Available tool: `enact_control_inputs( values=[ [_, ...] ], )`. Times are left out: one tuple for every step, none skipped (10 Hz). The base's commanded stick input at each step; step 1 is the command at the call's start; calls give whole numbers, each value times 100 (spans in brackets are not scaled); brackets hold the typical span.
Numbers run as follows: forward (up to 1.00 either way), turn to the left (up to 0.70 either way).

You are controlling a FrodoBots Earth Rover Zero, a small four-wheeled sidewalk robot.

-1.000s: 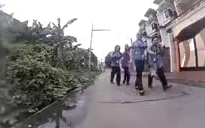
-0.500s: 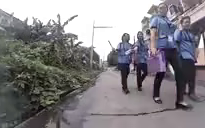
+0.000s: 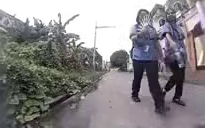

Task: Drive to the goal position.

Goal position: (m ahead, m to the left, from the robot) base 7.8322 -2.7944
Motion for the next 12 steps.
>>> enact_control_inputs(
  values=[
    [11,0],
    [10,0],
    [10,0],
    [11,0],
    [12,0],
    [100,0],
    [100,0],
    [100,0],
    [100,-4],
    [100,-24],
    [100,-40],
    [100,-40]
  ],
)
